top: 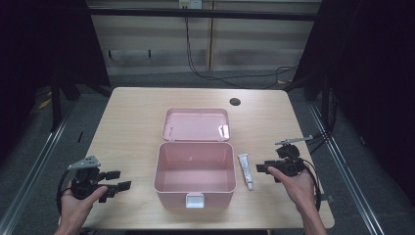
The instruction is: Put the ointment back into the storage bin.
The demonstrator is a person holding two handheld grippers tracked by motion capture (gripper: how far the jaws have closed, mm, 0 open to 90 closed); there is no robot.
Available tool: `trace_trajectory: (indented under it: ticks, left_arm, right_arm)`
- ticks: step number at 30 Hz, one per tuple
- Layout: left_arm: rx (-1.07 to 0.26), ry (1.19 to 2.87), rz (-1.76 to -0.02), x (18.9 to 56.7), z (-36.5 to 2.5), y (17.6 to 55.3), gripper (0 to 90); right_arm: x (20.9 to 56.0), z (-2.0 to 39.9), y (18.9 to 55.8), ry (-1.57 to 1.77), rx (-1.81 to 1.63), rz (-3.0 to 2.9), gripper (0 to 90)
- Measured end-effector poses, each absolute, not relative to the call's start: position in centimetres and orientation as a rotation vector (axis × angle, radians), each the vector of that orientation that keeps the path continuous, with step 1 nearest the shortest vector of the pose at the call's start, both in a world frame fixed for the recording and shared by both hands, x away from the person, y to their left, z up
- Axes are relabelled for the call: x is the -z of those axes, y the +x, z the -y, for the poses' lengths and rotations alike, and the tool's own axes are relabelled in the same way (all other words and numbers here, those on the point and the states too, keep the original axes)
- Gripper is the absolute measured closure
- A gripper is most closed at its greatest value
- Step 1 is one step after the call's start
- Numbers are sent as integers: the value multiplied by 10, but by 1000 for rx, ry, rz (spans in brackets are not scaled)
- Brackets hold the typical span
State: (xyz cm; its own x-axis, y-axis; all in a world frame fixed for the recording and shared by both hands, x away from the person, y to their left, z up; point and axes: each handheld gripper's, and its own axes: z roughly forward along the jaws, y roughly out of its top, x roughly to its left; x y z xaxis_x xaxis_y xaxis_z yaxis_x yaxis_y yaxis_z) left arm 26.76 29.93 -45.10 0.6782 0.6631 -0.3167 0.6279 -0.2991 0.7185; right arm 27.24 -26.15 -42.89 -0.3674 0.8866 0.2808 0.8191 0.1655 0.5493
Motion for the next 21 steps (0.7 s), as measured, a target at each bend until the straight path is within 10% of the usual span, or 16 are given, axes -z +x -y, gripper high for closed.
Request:
trace_trajectory:
  ticks: [21]
  left_arm:
    - [-31, 2002, -1006, 451, -300, 268, 301]
  right_arm:
    - [434, 226, 313, 1771, -728, -2501, 502]
